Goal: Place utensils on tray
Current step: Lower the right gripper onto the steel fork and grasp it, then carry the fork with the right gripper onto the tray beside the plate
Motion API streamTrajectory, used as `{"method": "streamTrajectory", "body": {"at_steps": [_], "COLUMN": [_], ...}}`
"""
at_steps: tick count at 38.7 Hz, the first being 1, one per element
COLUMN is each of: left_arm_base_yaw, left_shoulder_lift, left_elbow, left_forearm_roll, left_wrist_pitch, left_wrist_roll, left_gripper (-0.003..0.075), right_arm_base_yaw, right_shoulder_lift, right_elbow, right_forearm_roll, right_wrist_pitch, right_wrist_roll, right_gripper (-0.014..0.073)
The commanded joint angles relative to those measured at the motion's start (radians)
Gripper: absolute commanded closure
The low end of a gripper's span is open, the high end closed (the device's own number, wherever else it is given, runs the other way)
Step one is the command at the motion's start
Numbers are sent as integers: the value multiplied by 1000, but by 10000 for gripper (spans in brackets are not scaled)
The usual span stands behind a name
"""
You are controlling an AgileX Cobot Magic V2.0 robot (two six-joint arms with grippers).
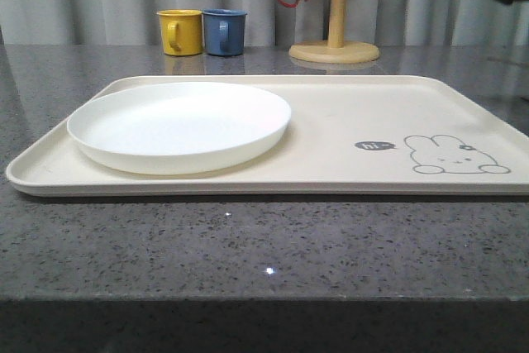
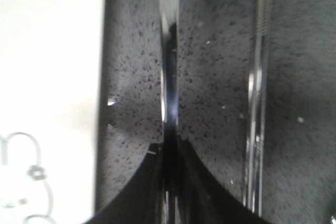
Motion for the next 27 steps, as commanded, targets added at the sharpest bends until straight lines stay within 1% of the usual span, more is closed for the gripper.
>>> {"method": "streamTrajectory", "body": {"at_steps": [1,5,14,18,21,27], "left_arm_base_yaw": [2,2,2,2,2,2], "left_shoulder_lift": [7,7,7,7,7,7], "left_elbow": [-26,-26,-26,-26,-26,-26], "left_forearm_roll": [-8,-8,-8,-8,-8,-8], "left_wrist_pitch": [-86,-86,-86,-86,-86,-86], "left_wrist_roll": [-10,-10,-10,-10,-10,-10], "left_gripper": [738,738,738,738,738,738], "right_arm_base_yaw": [27,96,344,428,463,470], "right_shoulder_lift": [-58,-55,-1,57,98,161], "right_elbow": [-95,-150,-201,-229,-256,-282], "right_forearm_roll": [-6,-6,-6,-14,-14,-14], "right_wrist_pitch": [52,66,13,-7,-9,-21], "right_wrist_roll": [73,141,301,349,382,469], "right_gripper": [652,652,652,652,652,652]}}
